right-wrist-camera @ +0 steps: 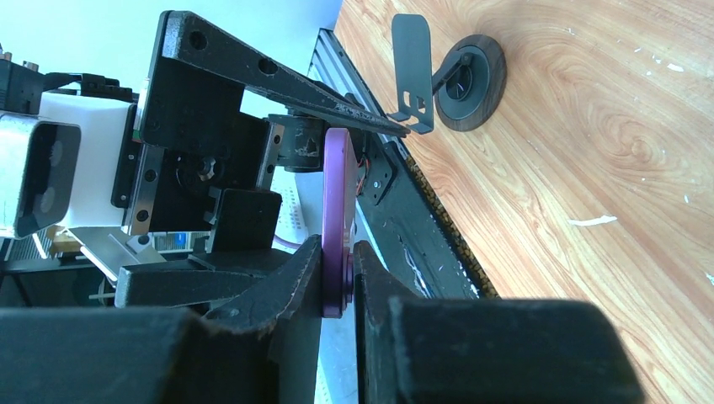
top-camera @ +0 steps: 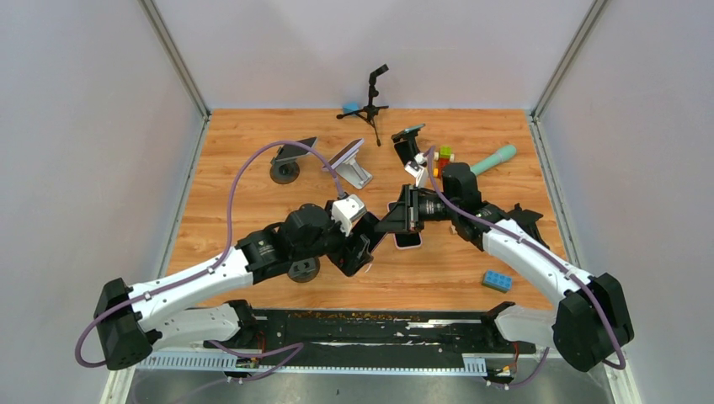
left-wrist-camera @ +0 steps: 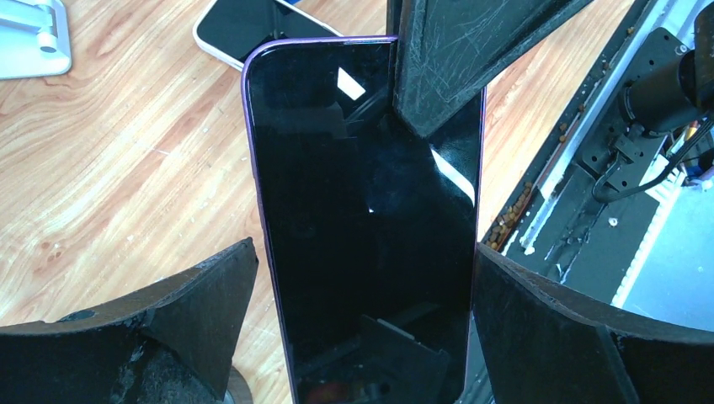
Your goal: Remove the phone from the phone stand
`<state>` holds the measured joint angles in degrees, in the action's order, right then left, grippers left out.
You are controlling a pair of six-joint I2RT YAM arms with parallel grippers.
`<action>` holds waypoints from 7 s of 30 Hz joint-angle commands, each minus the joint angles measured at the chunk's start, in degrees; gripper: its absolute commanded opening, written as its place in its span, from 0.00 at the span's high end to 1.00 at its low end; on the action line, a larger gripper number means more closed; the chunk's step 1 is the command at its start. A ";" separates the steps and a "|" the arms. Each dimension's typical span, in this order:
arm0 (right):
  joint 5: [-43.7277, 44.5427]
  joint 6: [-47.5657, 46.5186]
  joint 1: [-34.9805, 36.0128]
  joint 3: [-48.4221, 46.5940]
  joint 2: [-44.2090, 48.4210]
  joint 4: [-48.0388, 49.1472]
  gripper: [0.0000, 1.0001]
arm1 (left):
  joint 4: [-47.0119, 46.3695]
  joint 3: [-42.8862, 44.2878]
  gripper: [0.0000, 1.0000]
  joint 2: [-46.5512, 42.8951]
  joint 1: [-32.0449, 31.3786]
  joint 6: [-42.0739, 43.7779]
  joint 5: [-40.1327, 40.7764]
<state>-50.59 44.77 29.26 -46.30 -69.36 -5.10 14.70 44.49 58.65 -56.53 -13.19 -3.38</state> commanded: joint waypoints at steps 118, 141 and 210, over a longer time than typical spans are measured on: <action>49.50 -20.43 -4.12 -2.17 24.09 -40.75 0.34 | -16.81 10.10 0.42 45.00 2.13 -34.23 28.39; 49.27 -20.08 -4.12 -1.07 24.51 -40.89 0.34 | -4.46 14.64 0.12 49.92 0.20 -36.47 34.80; 60.34 8.31 -6.90 -29.64 -21.18 -10.51 0.35 | 23.88 4.51 0.00 -9.55 3.01 0.44 32.77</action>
<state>9.93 47.81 23.44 -69.91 -85.47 -20.58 39.57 49.23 46.37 -53.63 -14.81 30.00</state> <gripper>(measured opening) 0.654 0.998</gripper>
